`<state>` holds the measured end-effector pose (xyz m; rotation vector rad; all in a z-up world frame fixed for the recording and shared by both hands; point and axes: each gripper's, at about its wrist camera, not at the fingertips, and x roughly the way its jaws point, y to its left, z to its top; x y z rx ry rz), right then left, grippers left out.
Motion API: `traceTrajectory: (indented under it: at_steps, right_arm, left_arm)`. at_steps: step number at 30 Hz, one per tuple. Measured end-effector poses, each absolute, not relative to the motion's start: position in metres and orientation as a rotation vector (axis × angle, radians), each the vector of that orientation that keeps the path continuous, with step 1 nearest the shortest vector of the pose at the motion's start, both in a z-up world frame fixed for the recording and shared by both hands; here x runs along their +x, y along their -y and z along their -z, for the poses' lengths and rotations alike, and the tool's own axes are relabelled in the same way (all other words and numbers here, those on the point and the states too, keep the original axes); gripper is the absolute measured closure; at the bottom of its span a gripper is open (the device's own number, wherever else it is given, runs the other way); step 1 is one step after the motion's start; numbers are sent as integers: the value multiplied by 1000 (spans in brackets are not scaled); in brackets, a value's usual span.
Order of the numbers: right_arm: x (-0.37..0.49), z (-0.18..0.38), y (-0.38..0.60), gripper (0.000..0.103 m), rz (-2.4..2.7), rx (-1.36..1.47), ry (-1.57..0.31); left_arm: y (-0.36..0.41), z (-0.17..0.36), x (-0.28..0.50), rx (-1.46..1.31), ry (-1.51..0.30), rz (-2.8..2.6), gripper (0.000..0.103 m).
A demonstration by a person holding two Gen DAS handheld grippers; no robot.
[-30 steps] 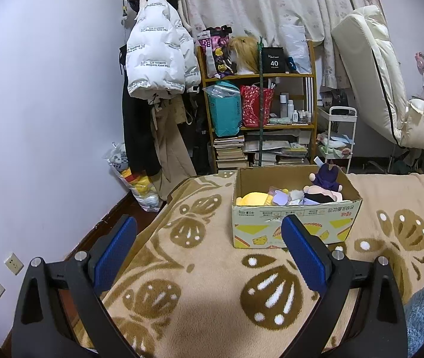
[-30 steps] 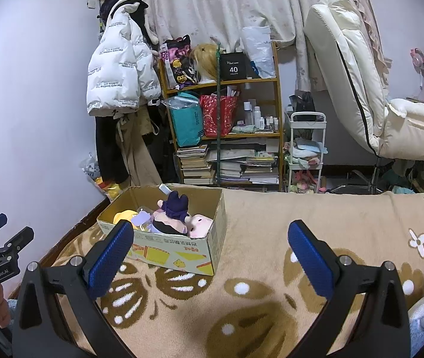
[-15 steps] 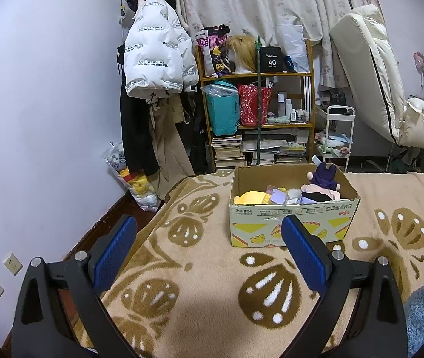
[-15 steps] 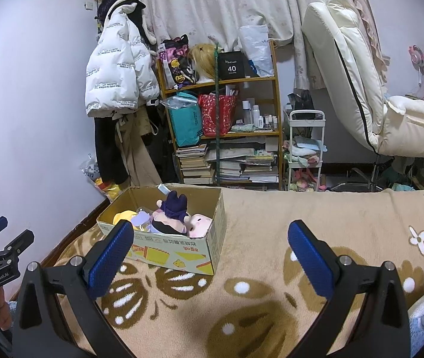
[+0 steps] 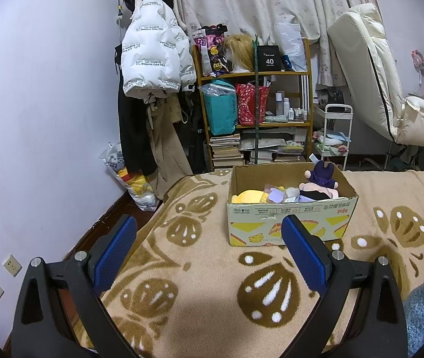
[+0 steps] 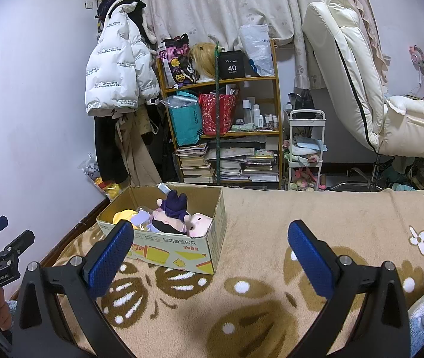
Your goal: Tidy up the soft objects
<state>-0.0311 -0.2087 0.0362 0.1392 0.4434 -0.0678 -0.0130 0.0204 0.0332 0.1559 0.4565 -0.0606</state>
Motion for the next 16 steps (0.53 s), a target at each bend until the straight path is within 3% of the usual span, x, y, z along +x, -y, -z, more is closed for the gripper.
traceTrajectory:
  at_steps: [16]
  right_arm:
    - [-31,-37,209,0,68,141,-443]
  left_arm:
    - [-25,-37,-15,163,-433,53,7]
